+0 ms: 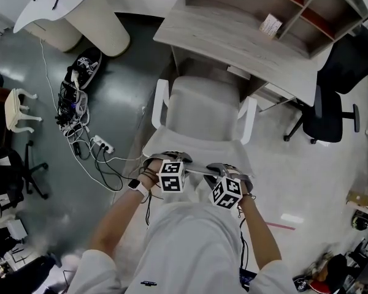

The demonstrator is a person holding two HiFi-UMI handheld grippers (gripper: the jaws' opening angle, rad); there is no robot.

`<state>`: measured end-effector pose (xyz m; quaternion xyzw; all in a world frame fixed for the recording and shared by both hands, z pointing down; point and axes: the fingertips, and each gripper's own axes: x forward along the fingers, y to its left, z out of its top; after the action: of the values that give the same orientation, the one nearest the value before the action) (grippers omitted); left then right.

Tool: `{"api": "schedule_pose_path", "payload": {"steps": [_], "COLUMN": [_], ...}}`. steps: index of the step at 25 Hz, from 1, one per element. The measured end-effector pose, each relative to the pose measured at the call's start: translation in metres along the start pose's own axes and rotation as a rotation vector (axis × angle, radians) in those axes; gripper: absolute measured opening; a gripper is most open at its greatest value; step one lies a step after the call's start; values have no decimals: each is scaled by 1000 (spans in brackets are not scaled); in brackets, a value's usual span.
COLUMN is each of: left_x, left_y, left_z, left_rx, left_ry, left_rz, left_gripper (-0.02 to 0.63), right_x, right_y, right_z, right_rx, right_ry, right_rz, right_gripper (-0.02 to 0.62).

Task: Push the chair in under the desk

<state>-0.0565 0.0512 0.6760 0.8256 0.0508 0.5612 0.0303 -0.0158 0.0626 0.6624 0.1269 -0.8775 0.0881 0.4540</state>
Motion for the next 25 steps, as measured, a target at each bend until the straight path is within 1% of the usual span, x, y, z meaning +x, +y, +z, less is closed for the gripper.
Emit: {"api": "schedule_pose_path", "payload": {"steps": [12, 17, 25], "left_x": [-2, 1, 6], "left_y": [24, 39, 66], "left_z": [4, 12, 24], "left_rx": [23, 19, -3], "left_ry": [-6, -7, 17], "left_rz": [-11, 3, 10], "left_gripper": [138, 140, 131], "right_x": [1, -2, -6], "right_y": [-23, -40, -70], "right_z": [4, 1, -6], "right_rx": [22, -12, -30], "right_ry": [-3, -27, -38], "right_rz": [3, -52, -43], "right_gripper": [117, 120, 120]}}
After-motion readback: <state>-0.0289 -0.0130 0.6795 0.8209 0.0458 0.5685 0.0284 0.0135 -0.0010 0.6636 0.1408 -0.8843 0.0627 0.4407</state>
